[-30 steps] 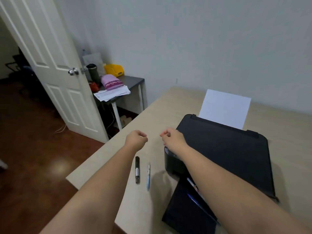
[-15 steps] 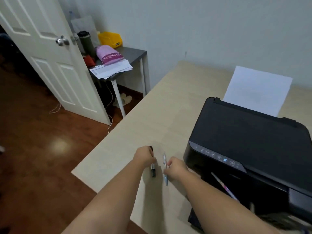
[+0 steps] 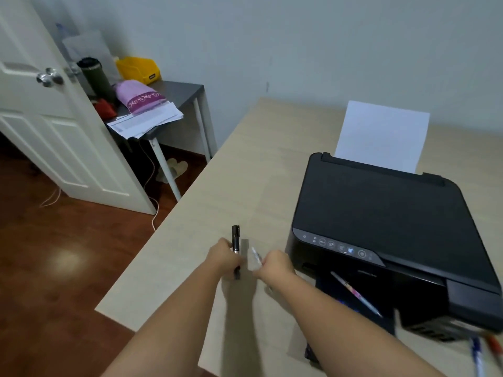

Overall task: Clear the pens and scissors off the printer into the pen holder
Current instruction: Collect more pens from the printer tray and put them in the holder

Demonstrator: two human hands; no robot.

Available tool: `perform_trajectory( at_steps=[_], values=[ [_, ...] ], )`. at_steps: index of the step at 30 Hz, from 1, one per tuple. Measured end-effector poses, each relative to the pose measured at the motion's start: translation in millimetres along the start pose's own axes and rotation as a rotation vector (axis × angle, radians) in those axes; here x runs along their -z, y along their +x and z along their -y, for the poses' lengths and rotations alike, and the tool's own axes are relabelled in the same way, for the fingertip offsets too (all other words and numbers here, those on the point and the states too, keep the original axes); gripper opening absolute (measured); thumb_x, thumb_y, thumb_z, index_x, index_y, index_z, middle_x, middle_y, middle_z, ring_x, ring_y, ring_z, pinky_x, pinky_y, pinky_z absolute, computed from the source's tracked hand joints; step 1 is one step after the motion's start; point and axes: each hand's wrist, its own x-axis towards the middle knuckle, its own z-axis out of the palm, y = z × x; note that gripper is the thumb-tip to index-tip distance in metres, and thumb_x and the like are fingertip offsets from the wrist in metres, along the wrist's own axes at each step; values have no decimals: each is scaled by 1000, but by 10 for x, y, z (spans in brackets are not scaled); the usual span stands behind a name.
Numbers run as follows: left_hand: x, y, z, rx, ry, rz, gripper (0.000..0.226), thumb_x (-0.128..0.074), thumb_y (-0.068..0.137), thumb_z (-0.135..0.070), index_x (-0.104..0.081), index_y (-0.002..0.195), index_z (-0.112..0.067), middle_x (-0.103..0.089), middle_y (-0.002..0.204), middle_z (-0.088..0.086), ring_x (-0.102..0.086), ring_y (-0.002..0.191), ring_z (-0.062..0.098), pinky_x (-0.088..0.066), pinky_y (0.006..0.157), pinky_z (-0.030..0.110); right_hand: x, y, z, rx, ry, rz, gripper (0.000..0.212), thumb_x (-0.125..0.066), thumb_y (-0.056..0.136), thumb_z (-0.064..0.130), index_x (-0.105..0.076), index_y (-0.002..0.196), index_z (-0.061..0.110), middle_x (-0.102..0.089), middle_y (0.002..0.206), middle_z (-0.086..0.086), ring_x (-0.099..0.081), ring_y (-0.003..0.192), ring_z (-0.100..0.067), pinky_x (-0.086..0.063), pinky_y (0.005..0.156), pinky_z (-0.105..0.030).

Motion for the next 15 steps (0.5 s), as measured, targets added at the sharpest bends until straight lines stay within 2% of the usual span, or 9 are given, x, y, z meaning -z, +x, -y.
perform_trajectory(
  at_steps=[2, 4, 6, 8, 10, 13, 15],
  values=[
    [116, -18, -135, -37, -151, -43, 24, -67, 72, -15, -56, 93, -16, -65, 89, 10, -68, 88, 32, -62, 77, 43, 191, -68, 177, 56, 93, -60, 17, -68, 69, 26, -54, 66, 16, -58, 74, -6, -58, 66, -25, -41, 53, -25],
    [217, -64, -345, -76, -292, -81, 22, -65, 73, -11, -59, 94, -14, -65, 90, 13, -67, 83, 33, -63, 74, 43, 420, -158, 363, 133, 187, -127, 23, -63, 70, 28, -43, 61, 20, -55, 72, -4, -52, 62, -23, -36, 50, -26],
    [298, -142, -606, -134, -368, -111, 18, -64, 78, -11, -59, 95, -13, -67, 93, 15, -66, 81, 31, -61, 74, 43, 701, -265, 472, 199, 286, -194, 16, -61, 73, 28, -48, 73, 19, -56, 76, 0, -52, 65, -19, -35, 51, -26],
    [347, -258, -903, -193, -430, -134, 13, -66, 80, -14, -60, 92, -13, -68, 89, 14, -66, 79, 29, -61, 76, 42, 1025, -361, 451, 227, 401, -237, 23, -58, 77, 25, -53, 97, 15, -59, 91, -1, -57, 76, -19, -39, 55, -25],
    [318, -427, -1254, -266, -468, -147, 12, -68, 83, -20, -60, 89, -12, -66, 83, 10, -65, 77, 26, -60, 76, 41, 1383, -456, 258, 218, 528, -287, 24, -56, 79, 21, -51, 102, 17, -58, 93, 0, -56, 73, -14, -38, 50, -23],
    [117, -689, -1781, -372, -517, -101, 16, -66, 89, -28, -60, 84, -13, -64, 79, 8, -63, 73, 23, -60, 67, 34, 1820, -547, -148, 153, 724, -377, 4, -54, 83, 22, -53, 86, 21, -56, 77, -1, -52, 60, -13, -36, 48, -24],
    [-132, -896, -2119, -444, -504, -33, 21, -65, 90, -33, -60, 80, -15, -64, 75, 6, -63, 69, 20, -59, 63, 32, 2069, -613, -470, 97, 869, -448, 13, -49, 87, 23, -59, 90, 16, -55, 71, -1, -50, 57, -13, -36, 49, -26]
  ],
)
